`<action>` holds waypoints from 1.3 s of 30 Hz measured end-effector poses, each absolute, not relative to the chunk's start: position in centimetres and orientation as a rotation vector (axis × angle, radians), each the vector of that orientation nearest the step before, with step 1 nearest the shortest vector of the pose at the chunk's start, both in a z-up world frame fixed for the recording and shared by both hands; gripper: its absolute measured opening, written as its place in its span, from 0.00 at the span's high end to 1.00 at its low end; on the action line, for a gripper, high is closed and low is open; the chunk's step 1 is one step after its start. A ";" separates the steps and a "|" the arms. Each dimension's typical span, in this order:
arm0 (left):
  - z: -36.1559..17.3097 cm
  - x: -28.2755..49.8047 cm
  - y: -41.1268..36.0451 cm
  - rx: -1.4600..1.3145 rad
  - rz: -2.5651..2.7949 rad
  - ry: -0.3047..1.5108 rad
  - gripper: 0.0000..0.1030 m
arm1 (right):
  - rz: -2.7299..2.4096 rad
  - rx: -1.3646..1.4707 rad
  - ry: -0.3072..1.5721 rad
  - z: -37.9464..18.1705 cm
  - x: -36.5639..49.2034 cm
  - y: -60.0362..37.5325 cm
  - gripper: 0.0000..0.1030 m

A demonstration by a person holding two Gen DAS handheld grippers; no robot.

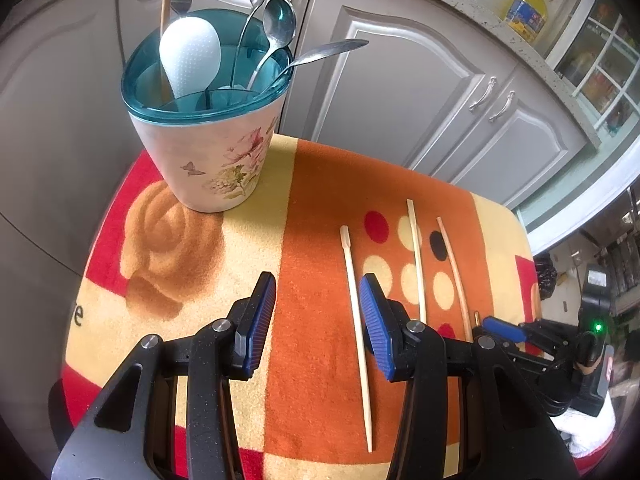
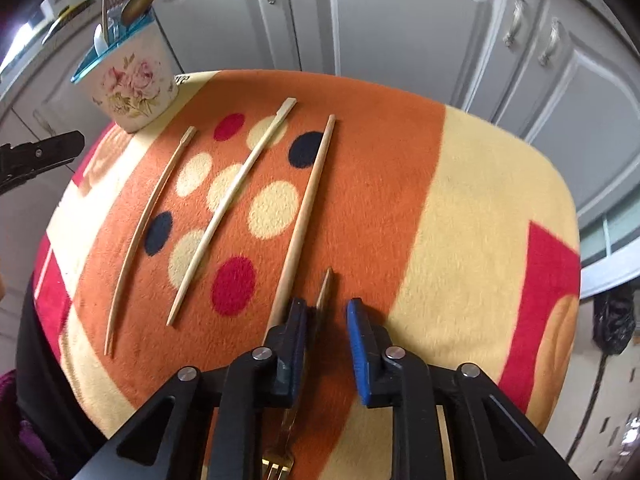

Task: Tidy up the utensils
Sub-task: 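Grasp a chopstick with the left gripper while the right grasps a fork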

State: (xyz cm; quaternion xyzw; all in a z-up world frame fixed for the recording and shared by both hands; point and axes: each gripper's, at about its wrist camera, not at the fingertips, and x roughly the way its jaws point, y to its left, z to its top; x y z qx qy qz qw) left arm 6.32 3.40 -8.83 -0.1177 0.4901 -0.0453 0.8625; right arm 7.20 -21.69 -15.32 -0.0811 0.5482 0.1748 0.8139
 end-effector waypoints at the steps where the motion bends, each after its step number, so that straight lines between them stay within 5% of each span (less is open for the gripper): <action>1: -8.9 6.4 3.3 -0.247 -0.096 1.031 0.58 | 0.375 -0.179 1.170 -15.4 7.5 -21.5 0.86; 23: -13.6 13.9 -1.6 -0.112 -0.128 1.154 0.59 | 0.496 -0.156 1.183 -15.5 7.5 -22.6 0.90; 24: -13.9 14.3 -1.9 -0.096 -0.131 1.159 0.61 | 0.505 -0.155 1.184 -15.5 7.7 -22.7 0.90; 27: -14.9 15.2 -2.5 -0.043 -0.144 1.182 0.93 | 0.520 -0.144 1.189 -15.4 7.7 -22.9 0.90; 39: -10.3 11.5 1.9 -0.181 -0.259 1.062 0.97 | 0.576 -0.054 1.128 -11.9 6.4 -23.5 0.94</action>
